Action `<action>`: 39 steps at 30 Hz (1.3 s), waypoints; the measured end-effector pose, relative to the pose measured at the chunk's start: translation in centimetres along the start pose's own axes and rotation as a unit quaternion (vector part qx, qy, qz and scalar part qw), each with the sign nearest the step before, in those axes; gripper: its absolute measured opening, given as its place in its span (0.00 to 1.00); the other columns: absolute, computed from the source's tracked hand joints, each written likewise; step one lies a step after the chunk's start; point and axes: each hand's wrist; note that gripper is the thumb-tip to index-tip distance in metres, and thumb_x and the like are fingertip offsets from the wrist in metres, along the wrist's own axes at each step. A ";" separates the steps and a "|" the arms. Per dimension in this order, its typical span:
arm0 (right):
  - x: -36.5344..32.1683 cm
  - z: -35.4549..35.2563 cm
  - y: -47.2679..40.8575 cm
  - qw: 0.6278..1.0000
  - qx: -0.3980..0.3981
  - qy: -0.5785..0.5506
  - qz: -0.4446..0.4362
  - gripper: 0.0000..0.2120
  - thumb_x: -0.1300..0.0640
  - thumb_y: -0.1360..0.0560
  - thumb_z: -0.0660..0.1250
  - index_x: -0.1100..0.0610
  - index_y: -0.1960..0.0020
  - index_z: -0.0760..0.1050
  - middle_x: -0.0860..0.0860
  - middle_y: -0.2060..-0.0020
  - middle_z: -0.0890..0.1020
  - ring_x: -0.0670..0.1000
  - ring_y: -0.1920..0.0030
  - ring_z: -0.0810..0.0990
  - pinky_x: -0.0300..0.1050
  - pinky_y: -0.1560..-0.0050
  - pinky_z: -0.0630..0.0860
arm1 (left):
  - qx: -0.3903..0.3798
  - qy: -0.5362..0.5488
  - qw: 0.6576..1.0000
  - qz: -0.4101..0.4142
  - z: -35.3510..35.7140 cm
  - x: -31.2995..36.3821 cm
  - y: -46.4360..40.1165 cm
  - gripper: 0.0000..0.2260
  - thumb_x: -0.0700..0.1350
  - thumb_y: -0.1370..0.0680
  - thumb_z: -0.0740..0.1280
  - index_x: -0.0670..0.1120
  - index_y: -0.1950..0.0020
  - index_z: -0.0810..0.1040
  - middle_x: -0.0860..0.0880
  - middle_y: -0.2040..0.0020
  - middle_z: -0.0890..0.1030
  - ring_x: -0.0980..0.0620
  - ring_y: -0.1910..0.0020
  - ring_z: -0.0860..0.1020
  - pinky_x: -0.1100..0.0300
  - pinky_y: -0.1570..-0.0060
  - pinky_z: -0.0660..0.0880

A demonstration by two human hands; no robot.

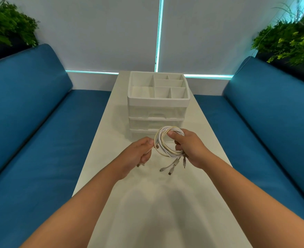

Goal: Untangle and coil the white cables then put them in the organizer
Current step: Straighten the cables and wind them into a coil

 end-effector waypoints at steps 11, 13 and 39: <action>-1.3 0.3 -0.2 0.983 -0.040 0.172 -0.044 0.09 0.54 0.24 0.68 0.59 0.47 0.79 0.54 0.61 0.80 0.49 0.64 0.75 0.41 0.62 0.72 | 0.003 0.039 0.999 -0.022 1.1 1.2 -1.0 0.10 0.35 0.20 0.57 0.42 0.54 0.78 0.47 0.65 0.74 0.50 0.66 0.72 0.57 0.55 0.73; -1.5 0.3 -0.4 0.986 -0.034 0.161 -0.023 0.09 0.58 0.25 0.67 0.62 0.49 0.80 0.53 0.66 0.77 0.50 0.67 0.73 0.43 0.63 0.71 | 0.008 0.046 0.999 -0.019 1.4 1.2 -1.0 0.08 0.38 0.21 0.59 0.42 0.53 0.77 0.49 0.67 0.69 0.52 0.68 0.66 0.58 0.57 0.71; -0.4 -1.3 -1.0 0.954 -0.025 0.270 -0.129 0.06 0.55 0.21 0.64 0.56 0.52 0.78 0.48 0.69 0.78 0.45 0.71 0.75 0.36 0.68 0.71 | 0.051 -0.025 0.998 -0.020 1.2 1.0 -1.5 0.13 0.57 0.22 0.67 0.54 0.65 0.75 0.54 0.67 0.67 0.54 0.69 0.65 0.56 0.65 0.63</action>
Point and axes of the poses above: each hand's wrist, its own y-axis away from the middle knuckle, its own z-axis out of the palm, x = y × z
